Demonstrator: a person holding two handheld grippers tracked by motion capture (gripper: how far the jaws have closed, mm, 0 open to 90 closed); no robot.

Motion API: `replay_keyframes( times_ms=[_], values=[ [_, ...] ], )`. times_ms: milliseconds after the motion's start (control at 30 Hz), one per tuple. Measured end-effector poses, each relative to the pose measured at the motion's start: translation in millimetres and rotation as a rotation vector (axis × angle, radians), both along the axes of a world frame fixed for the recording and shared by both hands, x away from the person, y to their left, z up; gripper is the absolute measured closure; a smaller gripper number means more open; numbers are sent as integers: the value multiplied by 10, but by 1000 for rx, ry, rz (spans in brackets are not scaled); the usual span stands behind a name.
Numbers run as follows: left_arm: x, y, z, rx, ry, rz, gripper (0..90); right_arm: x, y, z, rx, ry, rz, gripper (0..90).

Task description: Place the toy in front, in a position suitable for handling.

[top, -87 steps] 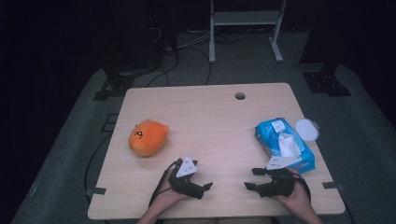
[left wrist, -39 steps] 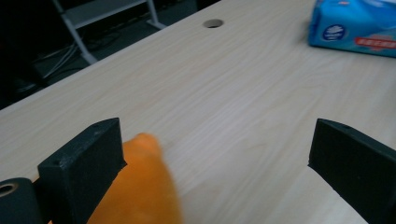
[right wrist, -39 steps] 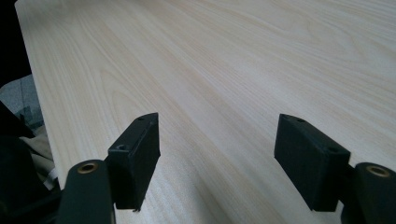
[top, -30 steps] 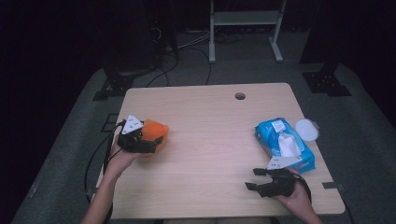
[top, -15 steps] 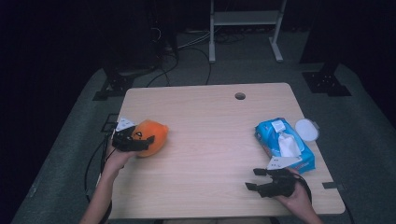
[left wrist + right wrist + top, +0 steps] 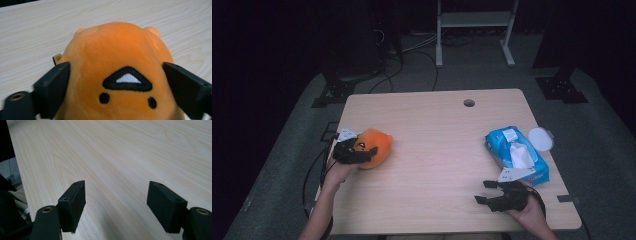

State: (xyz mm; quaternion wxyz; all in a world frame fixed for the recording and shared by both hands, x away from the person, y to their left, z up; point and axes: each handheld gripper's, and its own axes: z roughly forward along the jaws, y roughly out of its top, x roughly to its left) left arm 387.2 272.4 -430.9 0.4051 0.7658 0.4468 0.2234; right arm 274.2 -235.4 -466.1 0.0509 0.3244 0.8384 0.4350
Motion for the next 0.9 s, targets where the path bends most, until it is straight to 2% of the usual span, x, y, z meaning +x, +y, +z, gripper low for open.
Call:
replay_keyframes(
  times_ms=[167,300,433,567,700,800,900],
  values=[
    [-21,43,43,-10,-1,1,301,-5,-2,5,1,-4,-2,302],
    [-31,72,57,-43,-12,10,395,-5,-4,8,3,-5,-4,302],
    [-43,65,114,-69,-37,-3,420,-3,-5,7,4,-4,-6,302],
    [-65,-14,230,-92,-69,-27,420,11,-10,3,7,-3,-9,302],
    [-116,-204,362,-113,-97,-95,411,13,-23,17,13,-7,-16,302],
    [-160,-416,422,-116,-101,-191,408,13,-46,25,15,-12,-23,302],
    [-202,-655,451,-118,-111,-263,407,12,-66,36,21,-13,-30,302]
  ],
)
